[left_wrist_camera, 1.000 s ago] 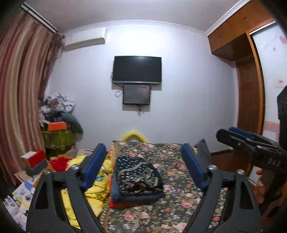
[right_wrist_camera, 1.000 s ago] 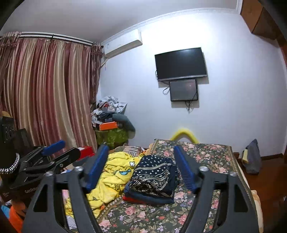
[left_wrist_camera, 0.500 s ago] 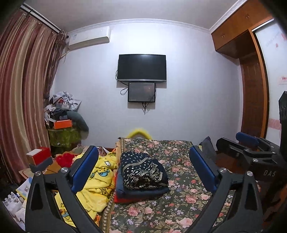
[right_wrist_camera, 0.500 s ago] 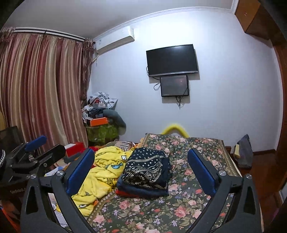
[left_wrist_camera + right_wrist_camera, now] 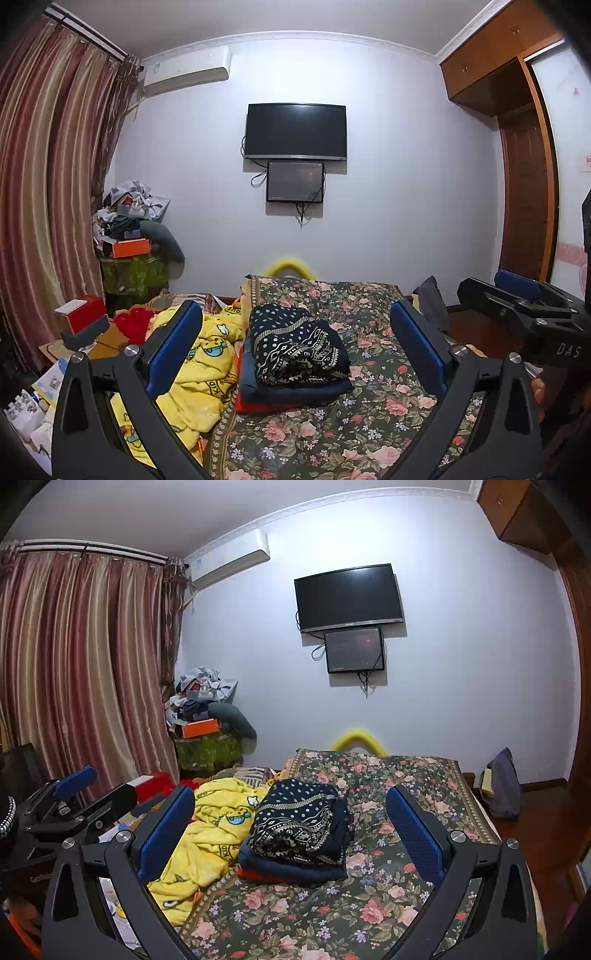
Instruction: Fold large clothes
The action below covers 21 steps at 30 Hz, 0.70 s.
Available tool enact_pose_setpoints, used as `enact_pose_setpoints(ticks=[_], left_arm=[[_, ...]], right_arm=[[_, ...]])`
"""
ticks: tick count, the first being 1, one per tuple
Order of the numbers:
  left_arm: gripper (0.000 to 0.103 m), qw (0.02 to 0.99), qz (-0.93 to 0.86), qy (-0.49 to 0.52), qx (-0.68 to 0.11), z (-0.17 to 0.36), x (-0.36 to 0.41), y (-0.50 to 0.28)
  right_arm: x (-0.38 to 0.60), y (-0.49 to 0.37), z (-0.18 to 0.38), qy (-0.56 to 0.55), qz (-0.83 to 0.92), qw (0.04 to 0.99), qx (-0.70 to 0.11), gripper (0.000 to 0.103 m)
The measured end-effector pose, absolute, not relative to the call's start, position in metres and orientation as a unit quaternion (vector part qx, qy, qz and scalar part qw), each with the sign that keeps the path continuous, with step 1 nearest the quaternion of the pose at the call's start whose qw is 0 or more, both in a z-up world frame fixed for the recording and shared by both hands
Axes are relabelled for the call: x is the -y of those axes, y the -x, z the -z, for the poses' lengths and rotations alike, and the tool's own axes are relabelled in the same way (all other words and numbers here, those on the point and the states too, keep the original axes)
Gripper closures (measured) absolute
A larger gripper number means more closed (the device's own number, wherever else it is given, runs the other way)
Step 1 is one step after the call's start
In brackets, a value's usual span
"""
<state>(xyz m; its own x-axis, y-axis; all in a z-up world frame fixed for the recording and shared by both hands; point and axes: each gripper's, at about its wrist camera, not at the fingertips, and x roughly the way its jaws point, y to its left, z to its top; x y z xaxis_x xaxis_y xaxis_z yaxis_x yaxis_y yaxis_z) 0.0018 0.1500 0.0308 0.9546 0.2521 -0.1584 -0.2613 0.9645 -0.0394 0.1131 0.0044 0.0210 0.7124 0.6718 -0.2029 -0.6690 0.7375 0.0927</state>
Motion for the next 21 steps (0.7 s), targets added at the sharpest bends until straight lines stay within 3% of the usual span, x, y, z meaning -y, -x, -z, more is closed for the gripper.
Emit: enact_pose_setpoints(ticks=[21], left_arm=[[0.001,0.987,-0.129,0.03,-0.087,-0.029,-0.1493,-0.007]], right_arm=[[-0.0033,-0.1132,-0.0227,-0.01,-0.36,0.925,-0.125,0.0]])
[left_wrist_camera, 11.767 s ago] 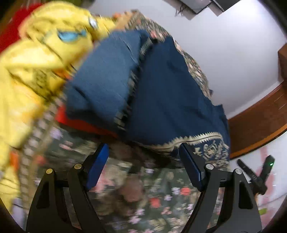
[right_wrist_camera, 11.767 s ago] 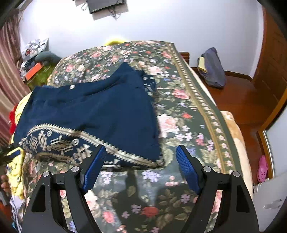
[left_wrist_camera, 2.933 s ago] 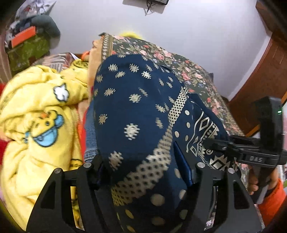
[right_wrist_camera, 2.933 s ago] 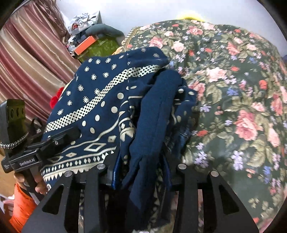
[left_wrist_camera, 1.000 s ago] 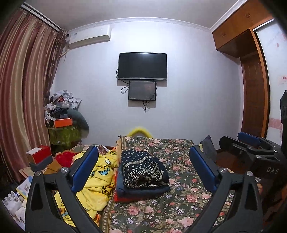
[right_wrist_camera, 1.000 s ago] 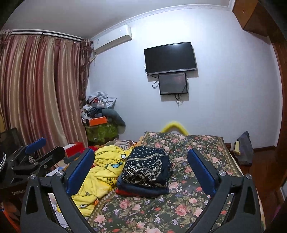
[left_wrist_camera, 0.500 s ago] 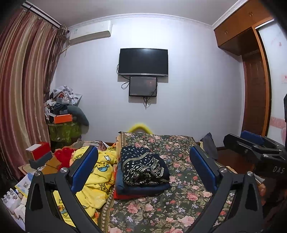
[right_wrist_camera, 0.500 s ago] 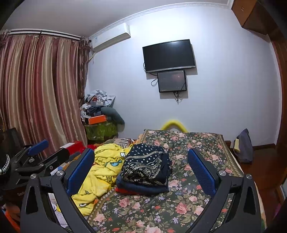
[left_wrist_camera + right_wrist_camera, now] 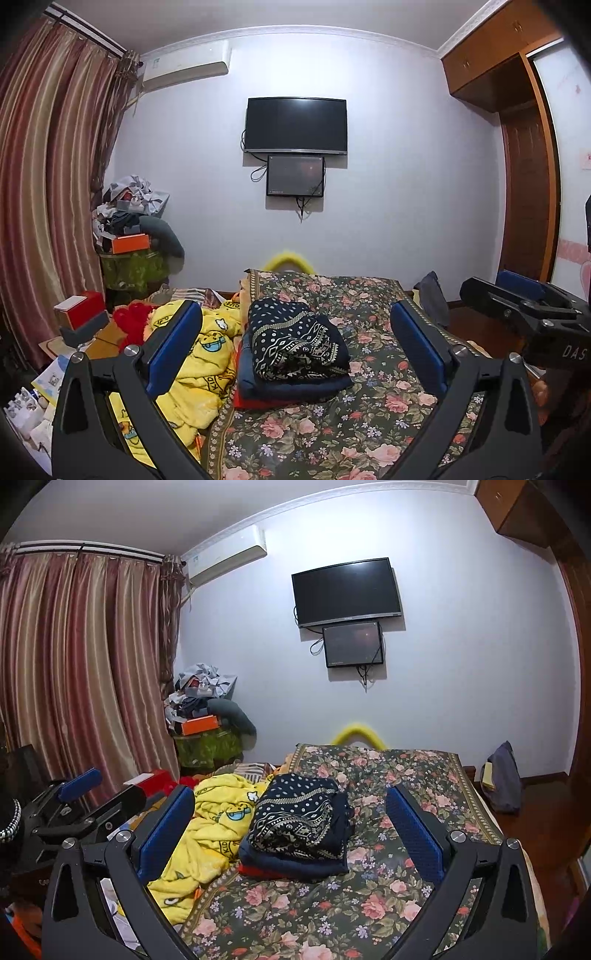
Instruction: Fold large clothes
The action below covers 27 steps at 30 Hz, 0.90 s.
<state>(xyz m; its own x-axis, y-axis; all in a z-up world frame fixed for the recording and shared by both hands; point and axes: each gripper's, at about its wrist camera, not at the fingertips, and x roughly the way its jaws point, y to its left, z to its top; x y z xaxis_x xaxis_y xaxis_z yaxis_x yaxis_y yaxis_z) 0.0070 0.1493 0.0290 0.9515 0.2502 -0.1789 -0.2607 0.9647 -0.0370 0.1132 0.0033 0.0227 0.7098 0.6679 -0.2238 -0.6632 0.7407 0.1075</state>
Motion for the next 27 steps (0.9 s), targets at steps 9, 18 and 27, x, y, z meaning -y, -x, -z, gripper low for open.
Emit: enact_pose_setpoints(ticks=[9,18,27], left_arm=[[0.001,0.988,-0.124,0.031,-0.088,-0.0302,-0.15,-0.0075],[0.001,0.987,-0.125,0.038,-0.094,-0.0291,-0.1549,-0.0104],[0.001,0.988,-0.113,0.038,-0.101,-0.0291,-0.1556,-0.0117]], right_arm=[[-0.0052,-0.1146,-0.0213,-0.009,-0.358,0.925,-0.126,0.0],[-0.0066,-0.1161,-0.0195,-0.01,-0.354,0.926,-0.132,0.0],[-0.0062,-0.1135,-0.0199,-0.01,-0.352,0.927,-0.131,0.0]])
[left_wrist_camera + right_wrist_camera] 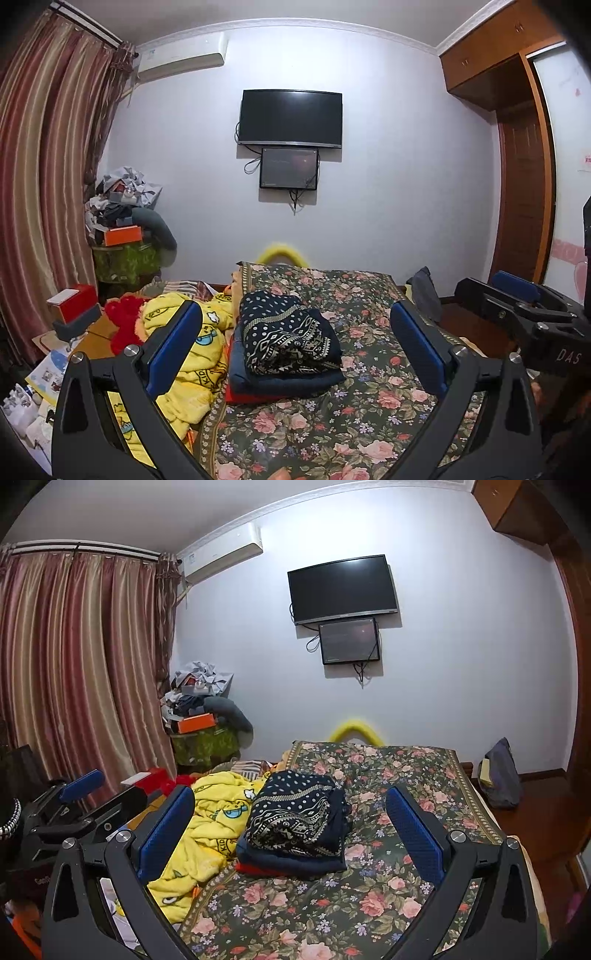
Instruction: Fold large clothes
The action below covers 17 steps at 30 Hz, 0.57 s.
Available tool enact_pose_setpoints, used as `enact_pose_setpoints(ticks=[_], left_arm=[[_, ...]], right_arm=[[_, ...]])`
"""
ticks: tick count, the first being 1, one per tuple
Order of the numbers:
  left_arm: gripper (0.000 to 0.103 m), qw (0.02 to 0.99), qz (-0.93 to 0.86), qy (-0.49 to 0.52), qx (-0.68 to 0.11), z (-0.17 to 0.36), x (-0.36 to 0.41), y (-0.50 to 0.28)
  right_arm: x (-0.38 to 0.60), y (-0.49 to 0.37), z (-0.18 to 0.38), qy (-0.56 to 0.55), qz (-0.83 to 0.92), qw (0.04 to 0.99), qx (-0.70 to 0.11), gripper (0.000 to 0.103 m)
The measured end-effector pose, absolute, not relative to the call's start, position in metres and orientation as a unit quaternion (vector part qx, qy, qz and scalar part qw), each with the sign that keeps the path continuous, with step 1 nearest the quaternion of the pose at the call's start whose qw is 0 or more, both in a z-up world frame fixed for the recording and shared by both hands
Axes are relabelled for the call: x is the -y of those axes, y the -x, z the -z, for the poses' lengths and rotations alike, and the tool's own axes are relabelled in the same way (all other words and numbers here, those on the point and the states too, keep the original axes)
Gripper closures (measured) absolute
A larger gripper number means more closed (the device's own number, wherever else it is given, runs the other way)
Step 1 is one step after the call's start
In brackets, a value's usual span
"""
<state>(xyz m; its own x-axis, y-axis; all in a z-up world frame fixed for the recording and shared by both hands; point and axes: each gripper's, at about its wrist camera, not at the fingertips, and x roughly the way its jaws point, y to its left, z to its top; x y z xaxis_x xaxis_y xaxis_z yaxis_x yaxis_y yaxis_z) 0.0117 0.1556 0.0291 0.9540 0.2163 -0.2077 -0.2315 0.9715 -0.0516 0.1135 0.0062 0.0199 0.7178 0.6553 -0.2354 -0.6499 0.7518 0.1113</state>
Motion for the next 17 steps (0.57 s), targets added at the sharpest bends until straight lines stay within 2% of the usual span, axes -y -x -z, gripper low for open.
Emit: enact_pose_setpoints(ticks=[17], left_arm=[[0.001,0.989,-0.098,0.039,-0.1,-0.0274,-0.1505,-0.0102]], right_arm=[[-0.0055,-0.1146,-0.021,-0.015,-0.347,0.928,-0.133,0.0]])
